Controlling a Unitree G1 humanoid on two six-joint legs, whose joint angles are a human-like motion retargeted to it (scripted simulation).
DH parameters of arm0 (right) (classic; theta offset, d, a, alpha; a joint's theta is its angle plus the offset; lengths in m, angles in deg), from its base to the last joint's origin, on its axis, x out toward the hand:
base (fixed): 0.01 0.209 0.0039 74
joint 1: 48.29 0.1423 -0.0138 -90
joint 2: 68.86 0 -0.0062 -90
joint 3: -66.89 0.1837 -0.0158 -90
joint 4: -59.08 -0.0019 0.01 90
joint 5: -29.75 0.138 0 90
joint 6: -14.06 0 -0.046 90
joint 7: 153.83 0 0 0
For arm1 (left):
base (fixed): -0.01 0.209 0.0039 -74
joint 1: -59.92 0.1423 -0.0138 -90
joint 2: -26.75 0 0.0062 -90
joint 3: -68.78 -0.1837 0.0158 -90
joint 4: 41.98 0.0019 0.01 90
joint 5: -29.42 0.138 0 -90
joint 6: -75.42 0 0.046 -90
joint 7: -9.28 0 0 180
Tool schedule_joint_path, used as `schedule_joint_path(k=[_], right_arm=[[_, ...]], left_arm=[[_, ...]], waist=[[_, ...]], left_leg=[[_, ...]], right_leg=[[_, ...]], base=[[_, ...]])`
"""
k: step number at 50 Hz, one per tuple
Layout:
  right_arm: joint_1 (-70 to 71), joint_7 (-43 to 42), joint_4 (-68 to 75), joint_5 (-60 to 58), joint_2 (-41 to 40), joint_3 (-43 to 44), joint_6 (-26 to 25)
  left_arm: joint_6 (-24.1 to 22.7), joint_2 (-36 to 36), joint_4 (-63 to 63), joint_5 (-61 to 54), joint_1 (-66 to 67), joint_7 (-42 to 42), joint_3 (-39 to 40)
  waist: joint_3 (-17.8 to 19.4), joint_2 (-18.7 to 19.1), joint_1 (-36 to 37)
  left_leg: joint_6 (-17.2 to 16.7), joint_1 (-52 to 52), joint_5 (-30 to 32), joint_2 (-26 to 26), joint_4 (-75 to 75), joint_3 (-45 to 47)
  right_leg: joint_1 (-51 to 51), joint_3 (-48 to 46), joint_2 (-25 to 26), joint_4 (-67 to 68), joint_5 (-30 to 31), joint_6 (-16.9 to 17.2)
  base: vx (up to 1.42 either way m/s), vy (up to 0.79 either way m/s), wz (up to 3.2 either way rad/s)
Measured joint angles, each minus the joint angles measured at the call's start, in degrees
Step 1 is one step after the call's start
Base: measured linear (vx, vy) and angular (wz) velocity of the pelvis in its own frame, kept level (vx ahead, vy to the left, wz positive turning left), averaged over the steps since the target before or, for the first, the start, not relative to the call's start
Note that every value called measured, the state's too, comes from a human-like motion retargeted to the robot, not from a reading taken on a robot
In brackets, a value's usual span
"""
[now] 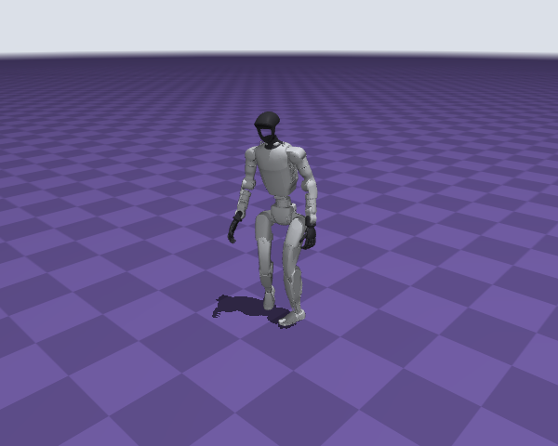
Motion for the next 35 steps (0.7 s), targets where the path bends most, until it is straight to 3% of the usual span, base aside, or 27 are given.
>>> schedule_joint_path(k=[5,9,18,23,27,30,35], right_arm=[[-1.08,1.26,0.57,-1.0,-0.47,-1.92,-0.42],[-2.7,2.92,0.94,-1.59,-0.43,-3.18,-0.65],[-7.47,5.44,1.76,0.16,0.75,-2.05,-0.86],[-9.67,5.57,2.52,1.99,1.01,0.05,-0.98],[-10.81,6.14,3.94,3.7,1.07,1.88,-1.0],[-11.29,6.65,5.24,4.69,0.92,2.89,-0.96],[-11.17,7.39,6.46,5.76,0.75,3.43,-0.69]], left_arm=[[1.16,0.94,3.27,0.84,-1.73,-1.23,1.76],[2.33,1.95,4.96,1.03,-3.09,-2.29,3.06],[2.63,4.59,4.39,0.63,-6.25,-3.24,5.49],[1.72,6.39,1.79,0.13,-8.63,-3.94,6.17],[0.94,7.35,-1.44,-0.23,-10.25,-4.66,6.53],[0.47,7.58,-4.12,-0.43,-10.64,-4.93,6.73],[0.59,7.46,-7.89,-0.19,-9.48,-5.23,6.39]], waist=[[-0.36,-1.13,-2.74],[-0.91,-1.41,-5.32],[-1.19,-1.33,-9.83],[-1.05,-1.84,-10.74],[-1.36,-2.43,-11.5],[-1.83,-2.75,-11.51],[-1.88,-2.67,-9.8]], left_leg=[[0.05,2.13,-0.97,2.84,-4.03,6.33],[-0.3,4.33,-1.88,5.97,-6.89,11.87],[-2.06,11.72,-5.16,11.44,-11.16,24.78],[-3.14,16.02,-7.82,12.71,-10.6,30.4],[-4.01,19.47,-8.86,14.06,-8.57,36.6],[-5.12,21.33,-6.61,16.14,-4.62,39.18],[-7.47,19.94,6.74,23.42,13.55,38.96]], right_leg=[[-8.9,-11.47,-4.92,12.15,0.84,-1.09],[-14.44,-20.17,-8.96,12.02,0.31,-3.17],[-17.42,-38.54,-15.55,-13.09,5.44,-4.0],[-15.14,-46.49,-15.83,-26.3,10.25,-2.99],[-12.64,-48.81,-15.32,-28.51,12.81,-3.59],[-10.84,-47.72,-13.92,-27.1,13.22,-4.87],[-5.76,-43.86,-7.96,-27.43,12.22,-8.38]], base=[[0.23,0.0,-0.94],[0.25,-0.01,-1.08],[0.26,-0.07,-1.06],[0.31,-0.15,-0.82],[0.37,-0.19,-0.41],[0.41,-0.22,-0.37],[0.44,-0.23,-0.6]])
